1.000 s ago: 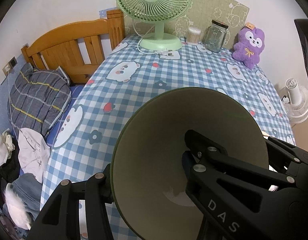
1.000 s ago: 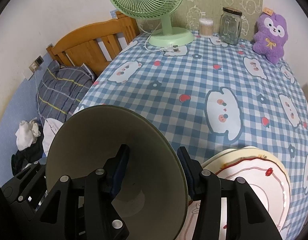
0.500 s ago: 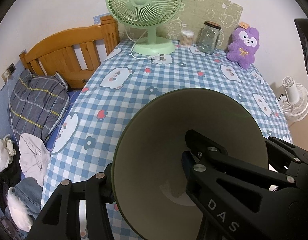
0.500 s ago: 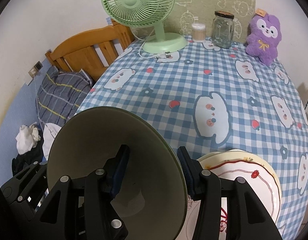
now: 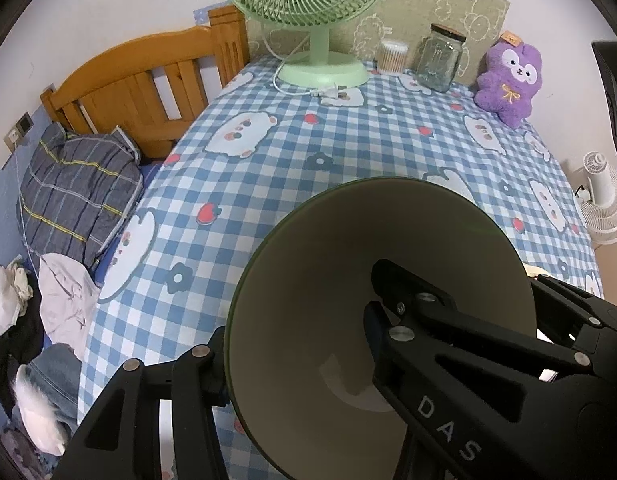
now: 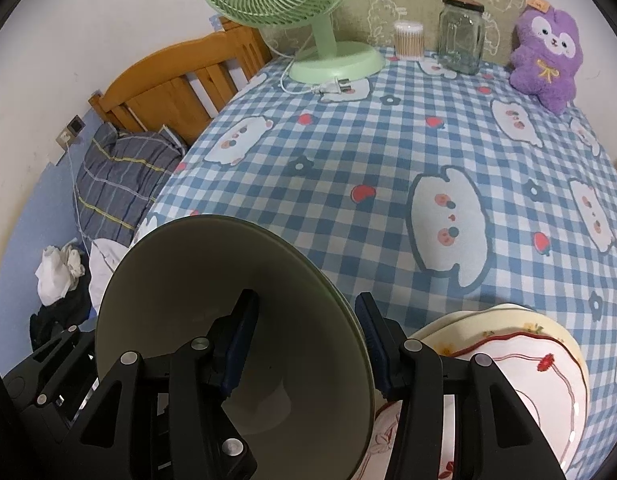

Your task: Organize plates and bowls

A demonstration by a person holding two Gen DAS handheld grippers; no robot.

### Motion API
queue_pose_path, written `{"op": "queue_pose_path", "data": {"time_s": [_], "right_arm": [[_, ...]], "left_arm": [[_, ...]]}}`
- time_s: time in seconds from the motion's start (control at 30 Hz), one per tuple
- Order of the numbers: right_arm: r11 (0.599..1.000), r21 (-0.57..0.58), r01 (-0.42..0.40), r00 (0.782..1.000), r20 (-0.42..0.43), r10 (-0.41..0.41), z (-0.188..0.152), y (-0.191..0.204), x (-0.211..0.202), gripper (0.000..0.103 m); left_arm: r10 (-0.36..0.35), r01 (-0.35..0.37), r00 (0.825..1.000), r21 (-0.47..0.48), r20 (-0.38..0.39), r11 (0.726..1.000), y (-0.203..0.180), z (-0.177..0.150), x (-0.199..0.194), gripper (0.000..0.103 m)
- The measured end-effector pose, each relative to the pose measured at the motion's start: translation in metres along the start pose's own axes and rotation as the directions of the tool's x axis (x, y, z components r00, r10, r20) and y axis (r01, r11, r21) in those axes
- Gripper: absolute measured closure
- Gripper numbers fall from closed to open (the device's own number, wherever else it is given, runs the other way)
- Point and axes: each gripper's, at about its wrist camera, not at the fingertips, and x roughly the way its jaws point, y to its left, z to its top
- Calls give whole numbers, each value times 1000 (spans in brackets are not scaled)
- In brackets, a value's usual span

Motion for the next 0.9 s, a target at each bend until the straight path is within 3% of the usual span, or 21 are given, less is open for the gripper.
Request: {"op": "queue_pose_path", "data": {"time_s": [0.47,0.63,0.9], "right_arm": [[999,-29,-16,999,37,17,9,-2,12,49],[1000,5,-6,1000,6,6,6,-10,15,37],[999,50,9,1000,6,-9,-4,-18,7,39]], "left_arm": [[-10,11,999,-19,40,1000,4,6,10,48],[-37,37,999,-27,10,999,5,2,16,43],[-57,57,998,-28,20,998,6,-4,13,43]]}}
